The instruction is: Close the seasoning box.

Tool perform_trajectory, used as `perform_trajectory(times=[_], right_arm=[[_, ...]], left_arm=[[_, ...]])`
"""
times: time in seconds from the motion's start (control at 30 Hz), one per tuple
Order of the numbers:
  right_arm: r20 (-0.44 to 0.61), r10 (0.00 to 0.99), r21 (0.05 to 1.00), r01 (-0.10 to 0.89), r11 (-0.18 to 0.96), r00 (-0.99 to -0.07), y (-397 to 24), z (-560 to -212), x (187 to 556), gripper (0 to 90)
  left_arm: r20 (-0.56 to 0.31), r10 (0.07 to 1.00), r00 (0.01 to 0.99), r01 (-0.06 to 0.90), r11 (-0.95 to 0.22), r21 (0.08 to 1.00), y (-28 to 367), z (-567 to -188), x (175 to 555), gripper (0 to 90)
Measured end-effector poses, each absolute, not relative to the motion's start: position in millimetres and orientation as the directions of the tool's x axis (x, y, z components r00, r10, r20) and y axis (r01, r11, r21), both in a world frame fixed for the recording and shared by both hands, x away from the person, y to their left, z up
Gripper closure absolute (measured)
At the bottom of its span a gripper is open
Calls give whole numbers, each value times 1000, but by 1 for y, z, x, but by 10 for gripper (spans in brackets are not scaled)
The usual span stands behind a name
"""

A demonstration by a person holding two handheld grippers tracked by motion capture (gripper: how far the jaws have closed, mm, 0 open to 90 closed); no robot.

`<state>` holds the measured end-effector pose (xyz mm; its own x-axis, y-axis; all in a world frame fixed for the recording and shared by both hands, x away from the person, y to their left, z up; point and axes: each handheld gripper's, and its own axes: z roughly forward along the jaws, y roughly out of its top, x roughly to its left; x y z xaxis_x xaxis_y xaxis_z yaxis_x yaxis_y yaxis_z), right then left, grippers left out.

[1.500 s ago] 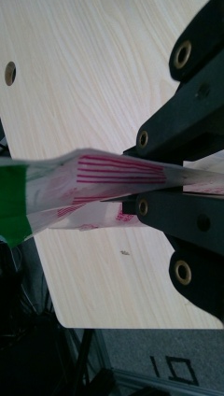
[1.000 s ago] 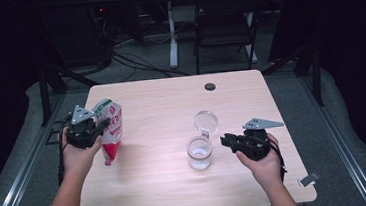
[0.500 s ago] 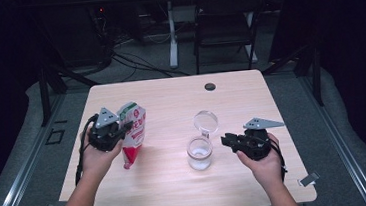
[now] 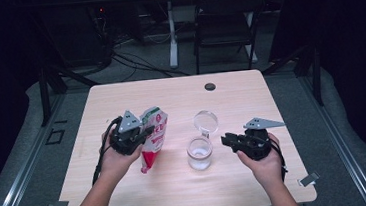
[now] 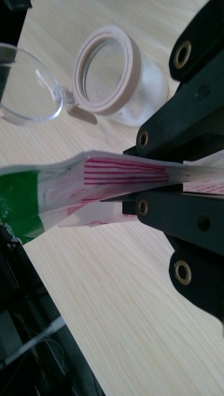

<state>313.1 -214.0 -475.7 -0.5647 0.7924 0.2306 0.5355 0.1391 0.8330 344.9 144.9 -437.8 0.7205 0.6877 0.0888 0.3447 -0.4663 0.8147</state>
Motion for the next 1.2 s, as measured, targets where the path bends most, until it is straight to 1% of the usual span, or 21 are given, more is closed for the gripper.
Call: perform_trajectory(times=[0.17,0.47,0.63,0.73,0.83,0.93,1.2], right_arm=[[228,791,834,534,143,-568,-214,-475,313,728],[208,781,843,513,161,-588,-209,-470,309,736],[196,757,850,493,186,-624,-198,-467,306,738],[178,738,849,481,220,-651,-188,-467,305,738],[174,710,846,473,247,-682,-179,-468,305,735],[179,681,845,466,264,-711,-169,-467,306,735],[169,594,837,433,335,-786,-133,-459,317,722]], left_arm=[[95,658,747,328,-490,808,135,-445,339,900],[68,619,783,311,-483,819,140,-462,315,900],[35,606,795,324,-472,820,145,-477,304,900],[10,605,796,336,-457,823,147,-486,301,900],[-33,603,797,356,-424,833,148,-493,299,900],[-72,601,796,373,-394,840,148,-497,297,900],[-133,602,787,405,-342,848,147,-502,297,892]])
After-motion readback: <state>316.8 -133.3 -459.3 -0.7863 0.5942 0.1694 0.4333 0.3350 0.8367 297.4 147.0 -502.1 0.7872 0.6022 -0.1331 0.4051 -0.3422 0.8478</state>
